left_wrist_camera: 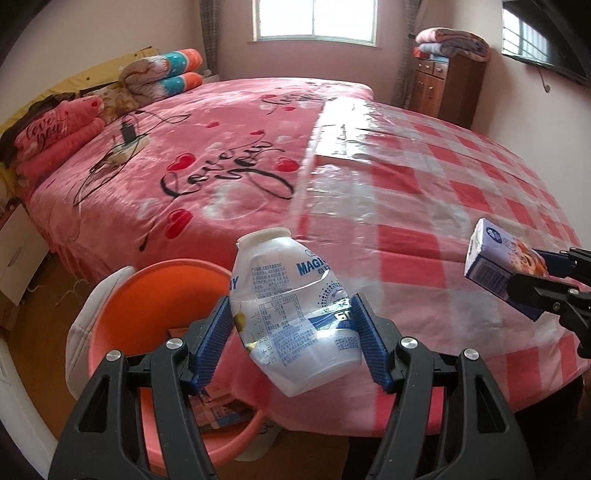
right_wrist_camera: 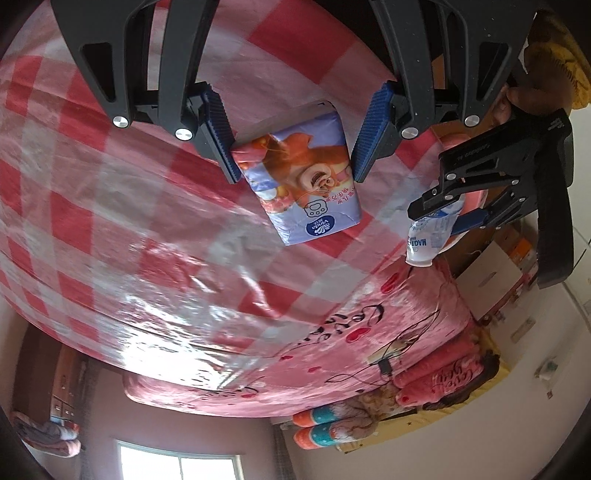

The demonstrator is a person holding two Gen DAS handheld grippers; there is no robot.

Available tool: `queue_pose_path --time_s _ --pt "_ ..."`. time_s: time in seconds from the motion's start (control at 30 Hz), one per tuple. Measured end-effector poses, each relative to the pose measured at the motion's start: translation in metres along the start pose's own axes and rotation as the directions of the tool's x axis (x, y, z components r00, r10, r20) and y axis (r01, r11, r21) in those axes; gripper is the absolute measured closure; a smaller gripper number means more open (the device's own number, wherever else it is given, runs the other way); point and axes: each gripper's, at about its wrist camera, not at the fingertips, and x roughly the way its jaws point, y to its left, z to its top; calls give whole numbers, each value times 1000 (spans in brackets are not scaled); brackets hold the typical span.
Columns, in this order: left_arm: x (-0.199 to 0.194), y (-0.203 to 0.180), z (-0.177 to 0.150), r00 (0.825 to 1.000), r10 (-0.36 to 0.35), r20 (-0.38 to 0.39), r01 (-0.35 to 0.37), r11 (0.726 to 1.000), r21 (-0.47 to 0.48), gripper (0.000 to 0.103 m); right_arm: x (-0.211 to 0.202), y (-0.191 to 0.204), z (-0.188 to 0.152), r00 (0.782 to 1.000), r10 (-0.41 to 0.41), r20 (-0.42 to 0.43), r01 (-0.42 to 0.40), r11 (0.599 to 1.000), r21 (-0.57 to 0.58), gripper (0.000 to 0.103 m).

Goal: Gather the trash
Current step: 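Open both tools over the orange bucket to drop the bottle and tissue pack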

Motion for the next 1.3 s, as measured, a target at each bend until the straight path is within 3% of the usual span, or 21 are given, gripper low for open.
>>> queue_pose_path --time_s 0.63,1.3 --pt "9 72 -17 993 110 -37 -113 988 -109 37 37 75 22 994 80 -72 -91 981 -173 41" --pt "29 119 -37 979 168 -112 -187 965 -183 37 82 145 45 981 143 -134 -178 935 -308 41"
